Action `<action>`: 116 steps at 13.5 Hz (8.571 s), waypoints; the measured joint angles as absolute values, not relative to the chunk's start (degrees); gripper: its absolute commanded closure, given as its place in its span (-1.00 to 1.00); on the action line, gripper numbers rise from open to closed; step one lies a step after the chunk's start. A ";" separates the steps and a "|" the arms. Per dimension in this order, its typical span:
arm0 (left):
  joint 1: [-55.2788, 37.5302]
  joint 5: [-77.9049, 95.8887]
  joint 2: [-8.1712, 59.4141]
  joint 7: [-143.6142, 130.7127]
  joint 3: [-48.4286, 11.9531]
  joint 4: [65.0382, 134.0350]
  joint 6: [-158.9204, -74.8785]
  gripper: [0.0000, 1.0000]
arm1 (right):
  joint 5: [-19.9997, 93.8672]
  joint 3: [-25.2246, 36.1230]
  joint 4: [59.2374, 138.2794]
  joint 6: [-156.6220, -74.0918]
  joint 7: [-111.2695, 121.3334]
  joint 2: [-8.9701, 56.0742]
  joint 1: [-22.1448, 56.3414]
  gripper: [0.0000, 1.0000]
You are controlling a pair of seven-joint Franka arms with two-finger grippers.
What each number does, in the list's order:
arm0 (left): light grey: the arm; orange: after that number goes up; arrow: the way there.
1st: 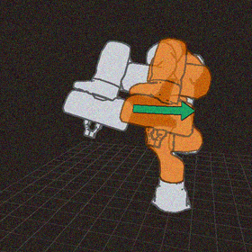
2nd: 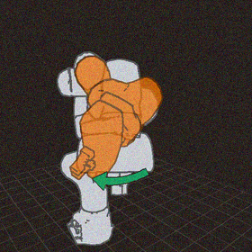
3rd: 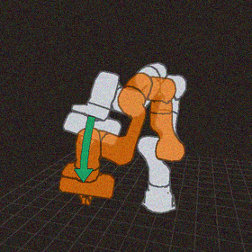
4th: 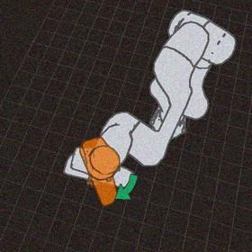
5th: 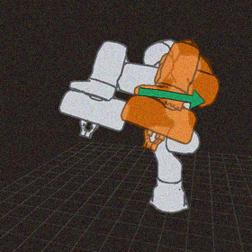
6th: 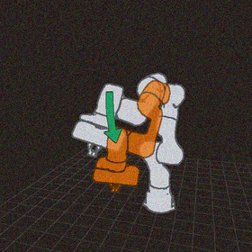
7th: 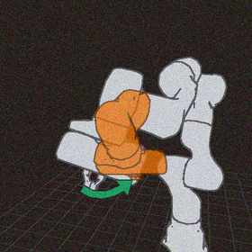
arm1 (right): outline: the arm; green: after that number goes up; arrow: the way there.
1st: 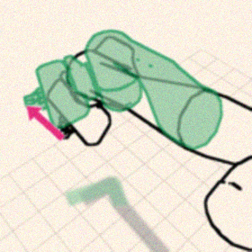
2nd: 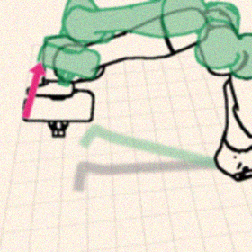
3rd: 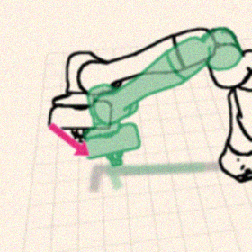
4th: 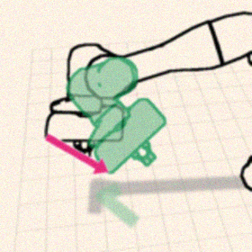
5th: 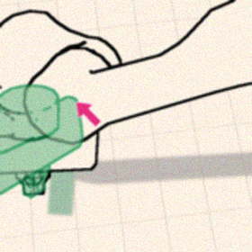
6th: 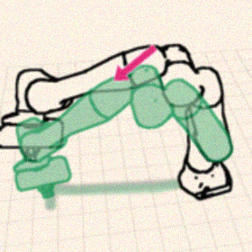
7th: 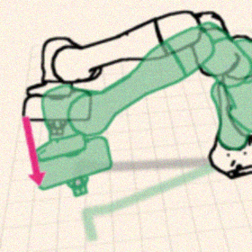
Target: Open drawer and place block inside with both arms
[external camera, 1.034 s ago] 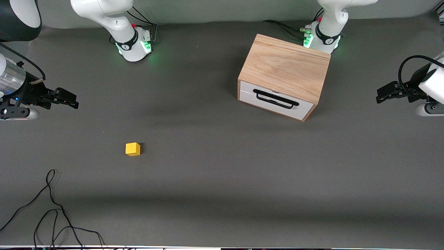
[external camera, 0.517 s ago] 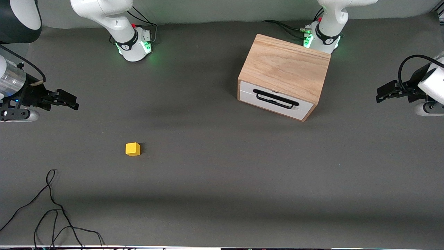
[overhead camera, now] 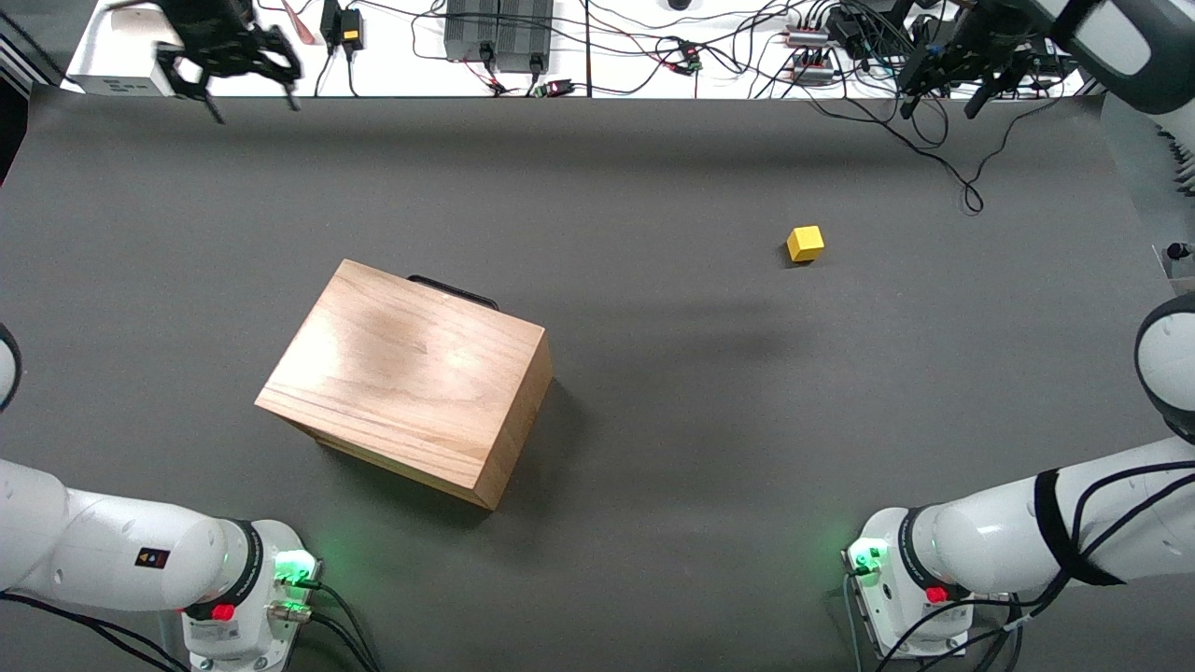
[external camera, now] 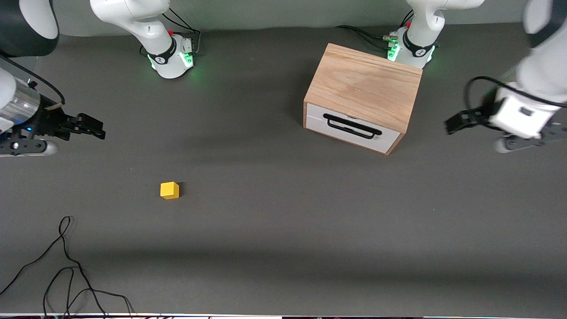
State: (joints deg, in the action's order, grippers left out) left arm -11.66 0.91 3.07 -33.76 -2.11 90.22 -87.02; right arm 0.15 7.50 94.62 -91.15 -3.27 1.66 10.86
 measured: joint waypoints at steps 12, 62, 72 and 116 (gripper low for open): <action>-32.21 1.31 12.40 -95.74 -2.13 87.96 -88.38 -1.00 | 0.15 7.56 93.98 -94.25 -3.33 5.01 11.59 -1.00; -31.88 0.71 37.28 -98.43 -0.75 84.12 -126.80 -1.00 | 4.10 7.98 93.75 -96.62 -3.33 6.52 12.69 -1.00; -29.39 -0.45 31.03 -88.18 2.77 73.62 -112.15 -1.00 | 4.10 7.98 93.70 -98.05 -3.33 6.83 12.73 -1.00; -1.46 0.49 1.60 -1.03 -0.38 95.44 -97.15 -1.00 | 4.25 7.48 119.70 -147.92 -2.63 27.98 14.50 0.50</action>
State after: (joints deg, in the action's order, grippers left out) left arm -1.46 0.49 1.60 -1.03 -0.38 95.44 -97.15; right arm 4.25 7.48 119.70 -147.92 -2.63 27.98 14.50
